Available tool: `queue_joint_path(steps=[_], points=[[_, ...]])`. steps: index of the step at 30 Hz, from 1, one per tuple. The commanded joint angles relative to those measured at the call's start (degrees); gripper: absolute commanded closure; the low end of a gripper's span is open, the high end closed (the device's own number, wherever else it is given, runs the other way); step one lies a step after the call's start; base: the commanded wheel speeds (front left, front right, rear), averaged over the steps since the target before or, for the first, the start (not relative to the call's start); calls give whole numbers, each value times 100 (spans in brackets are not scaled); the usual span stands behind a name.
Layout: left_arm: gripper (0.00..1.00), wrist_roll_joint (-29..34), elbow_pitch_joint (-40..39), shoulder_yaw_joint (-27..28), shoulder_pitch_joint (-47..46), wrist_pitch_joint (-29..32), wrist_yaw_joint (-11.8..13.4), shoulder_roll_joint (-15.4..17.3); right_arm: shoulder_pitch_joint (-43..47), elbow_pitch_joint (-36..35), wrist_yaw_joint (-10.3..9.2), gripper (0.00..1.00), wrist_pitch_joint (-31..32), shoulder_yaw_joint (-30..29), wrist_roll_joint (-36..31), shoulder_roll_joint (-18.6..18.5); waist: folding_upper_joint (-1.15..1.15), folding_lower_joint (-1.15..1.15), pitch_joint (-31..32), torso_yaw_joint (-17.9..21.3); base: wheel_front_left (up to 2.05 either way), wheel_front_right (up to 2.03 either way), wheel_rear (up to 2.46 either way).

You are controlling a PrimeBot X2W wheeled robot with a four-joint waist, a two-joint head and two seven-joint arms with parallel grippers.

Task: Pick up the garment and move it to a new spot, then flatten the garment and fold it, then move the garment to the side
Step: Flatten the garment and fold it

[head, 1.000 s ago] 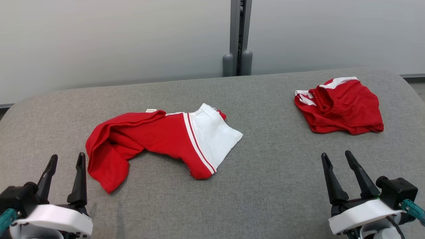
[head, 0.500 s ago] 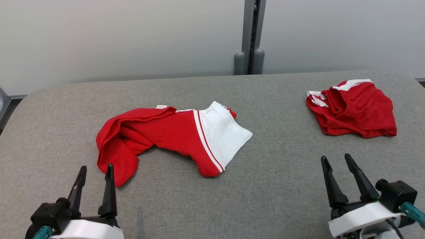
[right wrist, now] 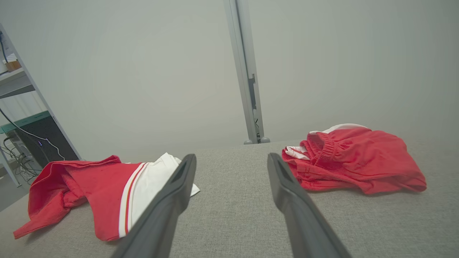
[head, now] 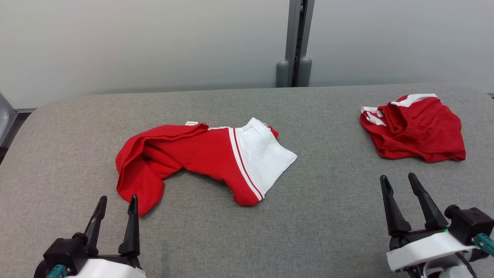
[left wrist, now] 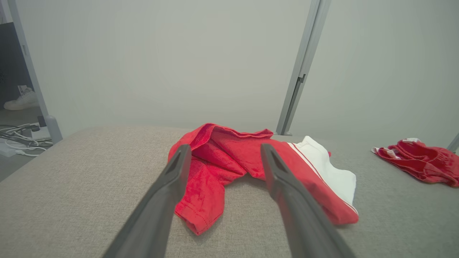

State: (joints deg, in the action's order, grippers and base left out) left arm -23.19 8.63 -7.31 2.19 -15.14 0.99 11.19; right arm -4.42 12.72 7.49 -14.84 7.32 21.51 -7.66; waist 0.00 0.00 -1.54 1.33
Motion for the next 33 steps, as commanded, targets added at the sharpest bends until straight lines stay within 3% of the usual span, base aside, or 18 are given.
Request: queue_joint_path(steps=[1, 11, 20, 26, 33], points=[[0, 59, 20, 60, 44, -11, -48, -34, 20, -25, 2, 0, -36, -39, -20, -9, 0, 0, 5, -5, 0, 0, 0], [0, 301, 151, 344, -15, -11, -305, -276, -110, 72, 2, 0, -36, 186, 15, -13, 0, 0, 4, -132, 0, 0, 0], [0, 463, 291, 413, -157, -11, -469, -485, -937, 810, 2, 0, 49, 1511, 258, -291, 0, 0, -31, -549, 0, 0, 0], [0, 487, 403, 436, -225, -10, -560, -602, -1599, 1499, 2, 0, 413, 2464, 572, -258, 0, 0, -102, -959, 0, 0, 0], [0, 502, 504, 466, -308, -11, -651, -704, -2160, 2304, 2, 0, 589, 3104, 885, -141, 0, 0, -193, -1366, 0, 0, 0]])
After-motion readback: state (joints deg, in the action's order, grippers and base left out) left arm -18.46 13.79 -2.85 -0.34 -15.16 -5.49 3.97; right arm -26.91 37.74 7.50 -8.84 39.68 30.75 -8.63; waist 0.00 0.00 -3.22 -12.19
